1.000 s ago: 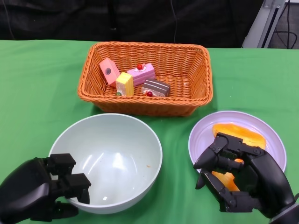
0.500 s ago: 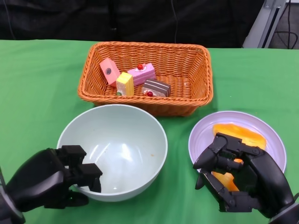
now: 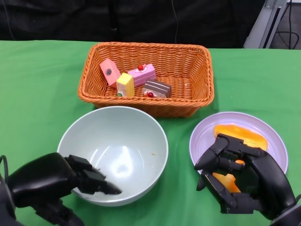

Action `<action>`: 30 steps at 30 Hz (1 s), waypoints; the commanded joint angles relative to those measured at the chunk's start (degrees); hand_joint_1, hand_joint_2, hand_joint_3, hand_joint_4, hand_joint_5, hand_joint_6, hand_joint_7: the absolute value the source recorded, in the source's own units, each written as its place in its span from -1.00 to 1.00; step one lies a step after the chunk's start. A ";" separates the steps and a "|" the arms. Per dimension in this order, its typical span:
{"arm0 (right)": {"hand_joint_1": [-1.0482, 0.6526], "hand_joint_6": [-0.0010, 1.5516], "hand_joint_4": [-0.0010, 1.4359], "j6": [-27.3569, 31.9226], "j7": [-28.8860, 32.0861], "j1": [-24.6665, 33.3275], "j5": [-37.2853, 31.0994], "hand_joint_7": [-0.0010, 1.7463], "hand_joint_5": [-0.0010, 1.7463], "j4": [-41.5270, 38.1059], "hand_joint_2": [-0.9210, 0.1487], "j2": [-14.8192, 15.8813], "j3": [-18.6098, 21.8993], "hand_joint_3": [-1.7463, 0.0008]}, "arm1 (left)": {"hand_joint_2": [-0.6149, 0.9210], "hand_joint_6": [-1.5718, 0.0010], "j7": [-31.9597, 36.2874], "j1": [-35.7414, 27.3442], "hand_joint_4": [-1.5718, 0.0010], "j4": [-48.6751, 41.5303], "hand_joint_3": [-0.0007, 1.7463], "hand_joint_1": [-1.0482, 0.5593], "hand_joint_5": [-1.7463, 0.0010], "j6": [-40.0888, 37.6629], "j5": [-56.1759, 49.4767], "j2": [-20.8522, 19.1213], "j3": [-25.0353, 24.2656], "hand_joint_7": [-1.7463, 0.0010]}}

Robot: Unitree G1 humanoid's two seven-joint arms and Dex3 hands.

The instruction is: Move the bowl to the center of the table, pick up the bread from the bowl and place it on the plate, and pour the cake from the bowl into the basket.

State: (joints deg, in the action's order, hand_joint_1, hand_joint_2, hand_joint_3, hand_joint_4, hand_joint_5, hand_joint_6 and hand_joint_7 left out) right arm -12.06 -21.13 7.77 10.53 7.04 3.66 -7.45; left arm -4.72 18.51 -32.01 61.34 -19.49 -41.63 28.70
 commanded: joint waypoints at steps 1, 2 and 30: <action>0.07 -0.14 -0.09 0.62 0.03 -0.23 -0.07 0.41 0.72 0.10 -0.22 0.58 0.23 -0.12 | 1.00 0.66 -20.48 -3.62 0.76 7.62 -0.77 -0.98 1.00 -11.47 24.26 -3.80 0.64 1.00; 0.06 -0.14 -0.09 0.65 0.08 -0.21 -0.13 0.41 0.72 0.15 -0.22 0.59 0.22 -0.11 | 1.00 0.68 -24.34 -4.34 0.80 9.23 -0.78 -0.99 1.00 -14.39 28.67 -3.76 0.03 1.00; 0.03 -0.04 0.04 -2.38 0.51 -2.56 -9.98 0.27 0.59 2.06 -0.38 4.09 -1.82 0.15 | 0.85 0.01 -34.81 -14.79 0.07 16.45 -0.37 0.12 -0.71 -36.14 43.78 26.26 -28.00 -0.34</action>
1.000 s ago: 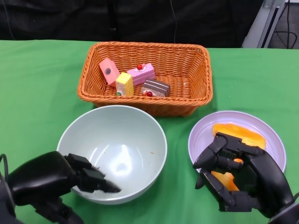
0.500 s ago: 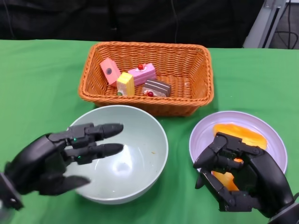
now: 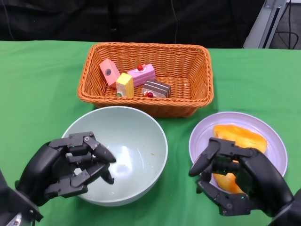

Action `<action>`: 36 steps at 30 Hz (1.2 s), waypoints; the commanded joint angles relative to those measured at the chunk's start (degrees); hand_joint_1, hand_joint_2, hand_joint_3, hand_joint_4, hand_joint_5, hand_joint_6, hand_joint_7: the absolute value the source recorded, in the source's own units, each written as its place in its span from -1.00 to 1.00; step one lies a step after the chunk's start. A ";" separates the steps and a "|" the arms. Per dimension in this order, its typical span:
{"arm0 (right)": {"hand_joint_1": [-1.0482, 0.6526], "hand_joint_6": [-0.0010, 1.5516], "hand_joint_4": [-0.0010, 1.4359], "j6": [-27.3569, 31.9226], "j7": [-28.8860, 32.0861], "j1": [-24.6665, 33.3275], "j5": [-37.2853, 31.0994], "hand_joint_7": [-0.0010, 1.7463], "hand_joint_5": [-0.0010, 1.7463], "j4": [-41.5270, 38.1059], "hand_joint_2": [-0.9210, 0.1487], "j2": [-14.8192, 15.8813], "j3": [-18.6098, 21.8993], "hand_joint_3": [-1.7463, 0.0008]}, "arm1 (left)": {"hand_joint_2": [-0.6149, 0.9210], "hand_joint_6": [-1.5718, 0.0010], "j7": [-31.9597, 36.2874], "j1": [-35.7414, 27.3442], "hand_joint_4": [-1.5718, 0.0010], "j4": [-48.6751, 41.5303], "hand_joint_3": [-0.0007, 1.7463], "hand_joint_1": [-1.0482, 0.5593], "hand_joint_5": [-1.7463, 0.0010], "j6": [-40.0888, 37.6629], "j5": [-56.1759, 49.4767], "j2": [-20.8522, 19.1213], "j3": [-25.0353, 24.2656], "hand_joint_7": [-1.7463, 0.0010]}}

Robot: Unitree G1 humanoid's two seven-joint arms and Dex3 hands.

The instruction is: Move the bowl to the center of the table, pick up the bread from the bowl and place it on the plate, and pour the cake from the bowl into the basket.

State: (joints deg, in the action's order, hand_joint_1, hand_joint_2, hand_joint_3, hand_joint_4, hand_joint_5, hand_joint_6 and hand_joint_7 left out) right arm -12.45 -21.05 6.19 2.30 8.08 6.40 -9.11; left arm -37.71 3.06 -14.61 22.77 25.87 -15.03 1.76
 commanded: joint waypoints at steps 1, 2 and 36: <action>0.01 -0.04 0.04 -2.91 0.39 -1.27 -2.01 0.27 0.58 0.71 -0.38 1.60 0.00 0.16 | 0.85 0.02 -2.33 0.99 0.07 -1.53 -0.36 0.12 -0.73 3.69 -2.38 -0.35 -1.43 -0.37; 0.01 -0.03 0.05 -3.38 0.30 -1.36 -1.82 0.27 0.57 0.67 -0.37 1.80 0.30 0.17 | 0.85 0.02 -2.75 1.29 0.06 -2.15 -0.35 0.13 -0.74 4.79 -2.97 -0.45 -1.91 -0.39; 0.05 -0.14 -0.01 -5.52 9.51 4.86 8.38 0.45 0.81 6.77 -0.23 -0.41 17.32 -0.16 | 0.72 0.00 5.91 -2.07 0.07 3.46 -0.18 0.14 -0.73 -4.56 0.97 -0.03 -18.71 -0.34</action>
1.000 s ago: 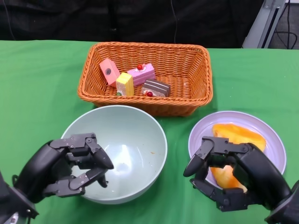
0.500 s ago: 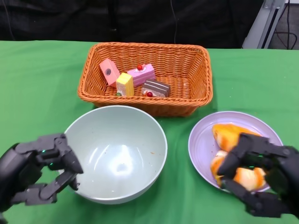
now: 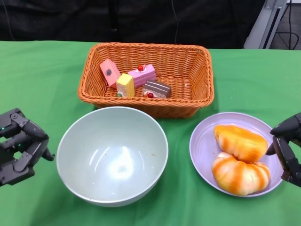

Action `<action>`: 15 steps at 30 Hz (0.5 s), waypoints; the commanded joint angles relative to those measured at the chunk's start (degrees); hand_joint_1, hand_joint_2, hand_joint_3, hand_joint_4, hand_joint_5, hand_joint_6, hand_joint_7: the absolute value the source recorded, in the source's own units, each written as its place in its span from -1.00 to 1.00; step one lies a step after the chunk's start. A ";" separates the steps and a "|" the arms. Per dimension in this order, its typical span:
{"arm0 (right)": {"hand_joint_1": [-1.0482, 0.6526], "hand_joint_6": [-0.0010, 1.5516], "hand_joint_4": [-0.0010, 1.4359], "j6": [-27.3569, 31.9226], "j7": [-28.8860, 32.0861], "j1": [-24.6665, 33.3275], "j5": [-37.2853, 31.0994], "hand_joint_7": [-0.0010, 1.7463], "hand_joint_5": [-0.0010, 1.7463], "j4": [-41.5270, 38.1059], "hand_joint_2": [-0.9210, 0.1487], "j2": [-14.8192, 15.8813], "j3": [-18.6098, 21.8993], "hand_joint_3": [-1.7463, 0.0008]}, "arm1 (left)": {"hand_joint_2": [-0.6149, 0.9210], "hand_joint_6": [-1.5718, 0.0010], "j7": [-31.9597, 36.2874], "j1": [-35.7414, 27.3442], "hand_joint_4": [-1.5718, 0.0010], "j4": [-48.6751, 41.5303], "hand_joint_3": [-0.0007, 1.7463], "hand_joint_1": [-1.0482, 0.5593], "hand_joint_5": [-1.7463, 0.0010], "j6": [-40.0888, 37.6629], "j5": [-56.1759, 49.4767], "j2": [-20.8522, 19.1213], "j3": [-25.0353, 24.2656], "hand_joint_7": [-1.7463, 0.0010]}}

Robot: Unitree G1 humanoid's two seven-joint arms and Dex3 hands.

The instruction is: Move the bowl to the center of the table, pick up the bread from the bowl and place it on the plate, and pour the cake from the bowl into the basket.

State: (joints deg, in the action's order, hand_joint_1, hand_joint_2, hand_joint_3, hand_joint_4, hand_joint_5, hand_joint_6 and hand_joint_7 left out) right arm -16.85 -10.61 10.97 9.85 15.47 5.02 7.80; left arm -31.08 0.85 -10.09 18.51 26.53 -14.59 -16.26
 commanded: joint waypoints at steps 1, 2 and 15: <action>0.03 -0.15 -0.02 -1.05 -1.12 0.19 0.60 0.47 0.81 -0.57 -0.21 1.04 0.34 -0.16 | 0.71 0.00 -0.98 0.22 0.07 -1.26 -0.15 0.14 -0.73 -0.14 0.22 -0.52 -0.72 -0.35; 0.02 -0.17 -0.03 -1.09 -1.29 0.30 0.11 0.49 0.82 -0.56 -0.21 1.10 0.16 -0.15 | 0.69 0.01 -1.13 0.26 0.07 -1.42 -0.13 0.14 -0.73 -0.09 0.03 -0.64 -0.71 -0.36; -0.01 -0.16 -0.04 -0.72 -2.13 0.70 -0.95 0.53 0.83 -0.29 -0.20 1.01 -0.31 -0.12 | 0.60 -0.05 -2.05 0.41 0.02 -1.69 -0.01 0.14 -0.71 -0.60 -0.01 -0.41 -0.61 -0.33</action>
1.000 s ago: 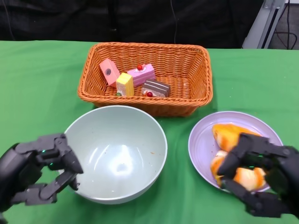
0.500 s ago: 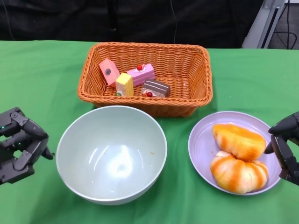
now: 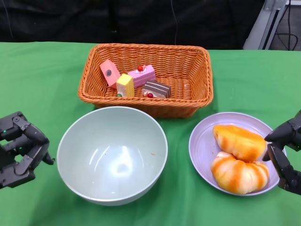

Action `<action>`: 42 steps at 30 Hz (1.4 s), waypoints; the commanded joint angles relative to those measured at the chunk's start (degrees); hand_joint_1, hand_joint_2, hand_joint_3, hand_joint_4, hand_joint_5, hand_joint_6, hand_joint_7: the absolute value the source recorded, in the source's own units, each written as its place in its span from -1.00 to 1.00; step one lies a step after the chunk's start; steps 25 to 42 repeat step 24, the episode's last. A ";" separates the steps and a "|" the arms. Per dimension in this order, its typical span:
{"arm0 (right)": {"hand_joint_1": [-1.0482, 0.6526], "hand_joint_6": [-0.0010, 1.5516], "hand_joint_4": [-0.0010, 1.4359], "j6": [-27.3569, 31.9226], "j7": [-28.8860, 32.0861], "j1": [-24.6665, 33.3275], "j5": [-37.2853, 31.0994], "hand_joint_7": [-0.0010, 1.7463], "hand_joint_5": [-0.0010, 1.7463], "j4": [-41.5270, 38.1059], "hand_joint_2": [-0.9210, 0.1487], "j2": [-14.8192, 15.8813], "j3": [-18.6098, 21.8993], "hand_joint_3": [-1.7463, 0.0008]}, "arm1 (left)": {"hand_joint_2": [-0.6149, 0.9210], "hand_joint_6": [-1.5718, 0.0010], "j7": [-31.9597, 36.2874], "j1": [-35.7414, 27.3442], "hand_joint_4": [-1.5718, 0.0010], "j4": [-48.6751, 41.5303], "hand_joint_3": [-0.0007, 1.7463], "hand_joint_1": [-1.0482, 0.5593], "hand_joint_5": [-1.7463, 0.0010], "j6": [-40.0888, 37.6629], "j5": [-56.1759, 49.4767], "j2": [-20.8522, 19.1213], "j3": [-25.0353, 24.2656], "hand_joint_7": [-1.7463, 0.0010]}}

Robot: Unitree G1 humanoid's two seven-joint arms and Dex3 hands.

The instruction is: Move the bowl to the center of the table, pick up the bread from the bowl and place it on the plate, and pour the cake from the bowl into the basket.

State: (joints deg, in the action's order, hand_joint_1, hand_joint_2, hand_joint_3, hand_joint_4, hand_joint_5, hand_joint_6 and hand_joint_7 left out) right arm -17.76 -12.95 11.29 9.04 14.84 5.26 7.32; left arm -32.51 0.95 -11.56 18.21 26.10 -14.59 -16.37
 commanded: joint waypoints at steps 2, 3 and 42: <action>-0.01 -0.16 -0.04 0.37 0.25 0.43 -0.09 0.52 0.83 0.38 -0.20 0.72 0.18 -0.11 | 0.61 -0.05 -0.57 0.28 0.03 -0.22 -0.01 0.14 -0.72 -0.13 0.08 -0.42 -0.46 -0.33; -0.02 -0.16 -0.04 0.37 0.20 0.41 -0.02 0.52 0.83 0.34 -0.20 0.71 0.19 -0.11 | 0.61 -0.05 -0.52 0.28 0.03 -0.23 -0.01 0.14 -0.72 -0.09 -0.05 -0.42 -0.45 -0.34; 0.00 -0.17 -0.06 0.72 0.41 0.27 -0.14 0.53 0.82 0.84 -0.22 0.85 0.39 -0.11 | 0.64 -0.05 -1.25 0.22 0.02 -0.24 -0.06 0.11 -0.73 0.15 -0.49 -0.41 -0.48 -0.36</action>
